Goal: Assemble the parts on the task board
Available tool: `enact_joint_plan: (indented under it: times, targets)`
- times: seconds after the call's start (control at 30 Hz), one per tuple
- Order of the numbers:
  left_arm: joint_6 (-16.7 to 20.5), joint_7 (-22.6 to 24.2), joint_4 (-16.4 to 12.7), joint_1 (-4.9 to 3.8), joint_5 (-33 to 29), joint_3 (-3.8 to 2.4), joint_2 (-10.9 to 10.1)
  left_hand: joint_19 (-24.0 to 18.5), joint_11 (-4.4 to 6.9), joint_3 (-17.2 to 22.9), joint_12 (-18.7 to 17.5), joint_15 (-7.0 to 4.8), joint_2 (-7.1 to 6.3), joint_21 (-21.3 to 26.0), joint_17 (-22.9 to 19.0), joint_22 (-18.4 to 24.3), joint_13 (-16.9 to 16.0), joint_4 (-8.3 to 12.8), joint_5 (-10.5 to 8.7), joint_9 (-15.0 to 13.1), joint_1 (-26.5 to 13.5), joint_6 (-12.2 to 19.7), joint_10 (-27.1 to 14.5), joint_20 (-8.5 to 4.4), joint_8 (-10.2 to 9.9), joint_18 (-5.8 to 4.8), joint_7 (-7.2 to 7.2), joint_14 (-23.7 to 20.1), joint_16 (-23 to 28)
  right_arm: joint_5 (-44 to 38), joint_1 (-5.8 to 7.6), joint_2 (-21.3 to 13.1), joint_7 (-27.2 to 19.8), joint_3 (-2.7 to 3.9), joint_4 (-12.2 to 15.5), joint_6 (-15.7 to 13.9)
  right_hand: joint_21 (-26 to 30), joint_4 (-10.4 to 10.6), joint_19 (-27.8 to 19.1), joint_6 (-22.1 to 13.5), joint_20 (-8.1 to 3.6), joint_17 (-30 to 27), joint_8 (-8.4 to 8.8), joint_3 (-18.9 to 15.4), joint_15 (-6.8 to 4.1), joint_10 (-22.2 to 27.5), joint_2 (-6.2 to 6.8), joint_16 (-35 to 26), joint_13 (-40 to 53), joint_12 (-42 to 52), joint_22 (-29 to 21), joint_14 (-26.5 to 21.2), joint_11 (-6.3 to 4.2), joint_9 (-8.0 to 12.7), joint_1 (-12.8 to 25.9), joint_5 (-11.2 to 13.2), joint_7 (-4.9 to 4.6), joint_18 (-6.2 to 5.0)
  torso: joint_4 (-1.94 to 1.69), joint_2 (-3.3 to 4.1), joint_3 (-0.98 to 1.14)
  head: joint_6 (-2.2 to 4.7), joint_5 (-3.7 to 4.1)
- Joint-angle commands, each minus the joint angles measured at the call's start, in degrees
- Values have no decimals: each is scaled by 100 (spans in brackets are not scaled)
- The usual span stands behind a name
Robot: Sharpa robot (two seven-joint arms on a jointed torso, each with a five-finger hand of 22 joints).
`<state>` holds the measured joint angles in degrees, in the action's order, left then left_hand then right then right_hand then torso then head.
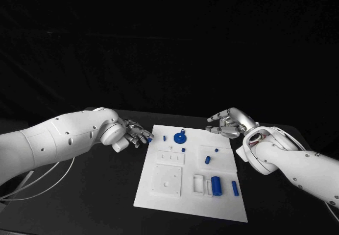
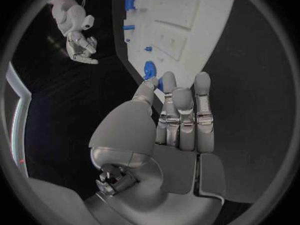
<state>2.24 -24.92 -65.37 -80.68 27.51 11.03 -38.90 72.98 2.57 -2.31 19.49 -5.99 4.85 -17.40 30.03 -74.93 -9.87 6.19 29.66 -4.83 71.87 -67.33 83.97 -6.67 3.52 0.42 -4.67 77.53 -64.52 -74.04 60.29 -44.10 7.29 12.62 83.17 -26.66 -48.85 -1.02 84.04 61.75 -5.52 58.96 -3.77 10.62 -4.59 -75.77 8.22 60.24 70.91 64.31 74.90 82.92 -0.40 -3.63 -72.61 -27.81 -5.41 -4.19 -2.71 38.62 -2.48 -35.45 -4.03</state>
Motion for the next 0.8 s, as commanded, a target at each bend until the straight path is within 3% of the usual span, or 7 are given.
enact_joint_plan:
  times: [0.03,0.33,0.67,0.8]
  targets:
    - [488,456,-234,-19,-983,-12,-104,18,57,-33,48,-16,-24,-28,12,-115,-10,-27,0,-117,-55,-375,285,-44,21,33,308,44,-17,-128,-13,53,-60,1,36,-29,29,10,285,32,-2,-10,24,-5,9,12,15,-25,-8,-19,600,-3,-21,7,29,-3,-6,-99,-13,-38,-26,11,5]
    - [810,1165,-842,-29,-2036,-17,-339,41,71,-67,139,-37,-52,-51,34,-113,-27,-98,-18,-72,-90,-393,286,-69,20,16,315,68,-19,-185,-32,384,-25,-11,-6,-173,75,-49,276,45,0,-17,24,10,13,23,-13,-34,-17,-31,593,-6,-18,7,20,182,-5,-93,14,-85,-65,108,12]
    - [1248,1856,-1197,-18,-2748,-12,-340,58,86,-95,207,-59,-66,-66,43,-111,-45,-166,-40,-37,-122,-403,288,-92,20,6,319,95,-5,-292,-61,880,226,-98,-149,-461,89,-123,283,104,-7,-18,24,-19,10,0,-56,-32,-6,-6,590,-3,-25,6,-9,829,16,-74,22,-136,-90,159,50]
    - [1362,2048,-1268,-10,-2926,-12,-335,65,91,-94,243,-66,-63,-72,47,-110,-56,-181,-49,-28,-122,-415,287,-99,21,3,324,110,2,-369,-69,1060,348,-136,-218,-546,89,-132,287,107,-9,-17,23,-30,10,-9,-51,-29,-2,2,590,-2,-24,6,-6,1012,18,-68,20,-126,-88,196,74]
